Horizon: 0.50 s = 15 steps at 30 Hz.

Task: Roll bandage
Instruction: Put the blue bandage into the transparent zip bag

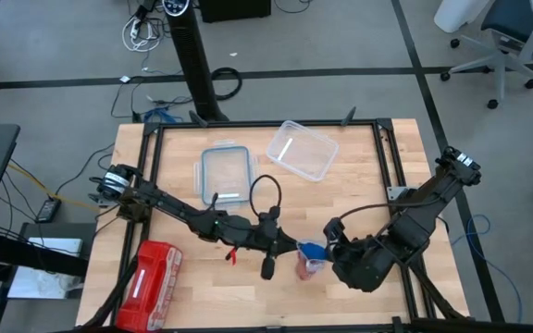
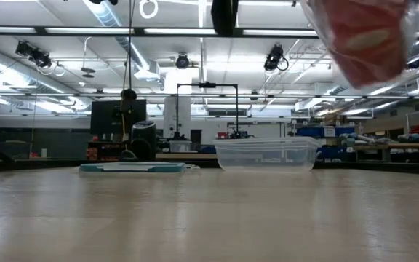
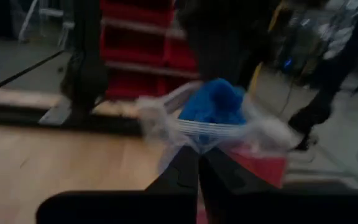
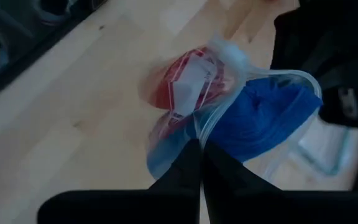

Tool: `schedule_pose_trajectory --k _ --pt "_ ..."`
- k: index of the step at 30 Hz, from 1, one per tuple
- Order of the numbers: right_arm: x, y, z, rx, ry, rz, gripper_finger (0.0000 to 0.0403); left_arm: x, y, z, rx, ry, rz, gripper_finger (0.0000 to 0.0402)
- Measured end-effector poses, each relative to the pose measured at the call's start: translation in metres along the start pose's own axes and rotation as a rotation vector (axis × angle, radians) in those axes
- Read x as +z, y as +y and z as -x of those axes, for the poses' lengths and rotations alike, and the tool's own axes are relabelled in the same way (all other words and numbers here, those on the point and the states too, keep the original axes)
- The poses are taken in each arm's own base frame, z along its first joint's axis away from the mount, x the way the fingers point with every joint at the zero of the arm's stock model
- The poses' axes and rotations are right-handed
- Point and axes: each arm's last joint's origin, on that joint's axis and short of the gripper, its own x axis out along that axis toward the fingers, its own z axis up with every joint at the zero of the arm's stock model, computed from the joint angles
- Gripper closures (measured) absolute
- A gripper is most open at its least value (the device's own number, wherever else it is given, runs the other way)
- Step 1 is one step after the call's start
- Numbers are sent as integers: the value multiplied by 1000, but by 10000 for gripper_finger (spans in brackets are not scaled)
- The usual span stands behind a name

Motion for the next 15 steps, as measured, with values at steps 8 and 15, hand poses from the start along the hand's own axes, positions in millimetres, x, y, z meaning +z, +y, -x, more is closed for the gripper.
schedule_pose_trajectory --k 8,15 --pt "-5 -15 -8 70 35 -131 401 -1 4 0 26 13 -36 352" --pt "-6 -29 -7 112 54 -251 401 -5 7 -1 19 63 -39 374"
